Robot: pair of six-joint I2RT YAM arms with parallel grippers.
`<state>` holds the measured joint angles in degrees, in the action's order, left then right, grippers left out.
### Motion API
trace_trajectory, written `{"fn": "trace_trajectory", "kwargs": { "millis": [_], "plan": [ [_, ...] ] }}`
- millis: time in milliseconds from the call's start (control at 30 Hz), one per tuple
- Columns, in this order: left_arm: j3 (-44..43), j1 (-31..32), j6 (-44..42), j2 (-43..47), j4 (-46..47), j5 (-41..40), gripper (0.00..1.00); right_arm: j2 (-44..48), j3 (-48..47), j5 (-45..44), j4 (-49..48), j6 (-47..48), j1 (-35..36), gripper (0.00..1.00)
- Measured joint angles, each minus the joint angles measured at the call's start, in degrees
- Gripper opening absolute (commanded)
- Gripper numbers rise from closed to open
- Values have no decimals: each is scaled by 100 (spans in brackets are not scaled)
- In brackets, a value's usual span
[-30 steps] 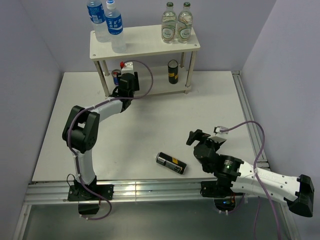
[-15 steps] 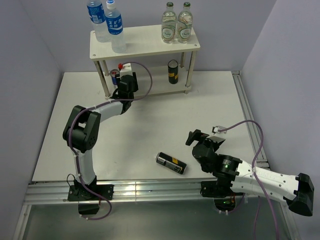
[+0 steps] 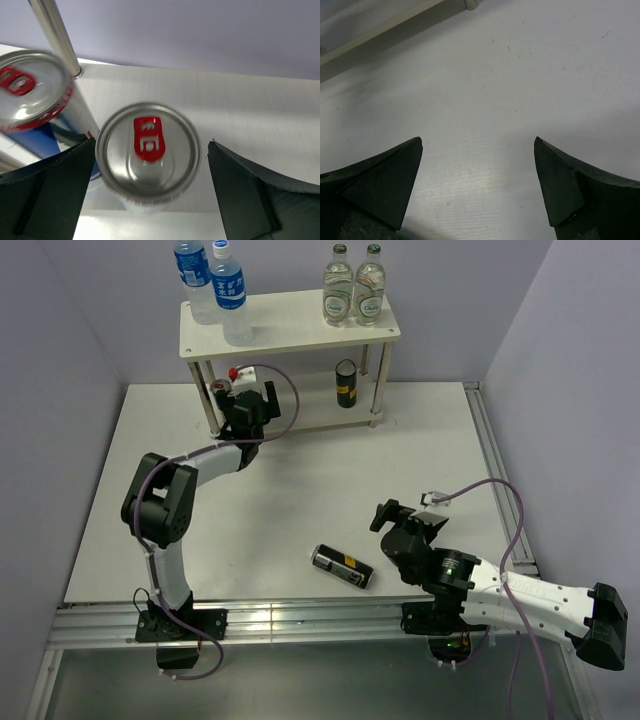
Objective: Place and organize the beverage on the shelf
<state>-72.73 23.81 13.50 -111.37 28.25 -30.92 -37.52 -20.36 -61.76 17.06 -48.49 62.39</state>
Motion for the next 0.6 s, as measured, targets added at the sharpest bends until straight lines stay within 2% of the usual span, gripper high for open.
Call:
{"fn": "trace_trajectory", "kwargs": {
  "millis": [367,600],
  "plan": [
    [546,393,74,994,-149,-50,99,-55,-28,13,-15,0,0,99],
    [802,946,85,2031,-879,-195,99,-52,-31,11,-13,-4,0,99]
  ]
}}
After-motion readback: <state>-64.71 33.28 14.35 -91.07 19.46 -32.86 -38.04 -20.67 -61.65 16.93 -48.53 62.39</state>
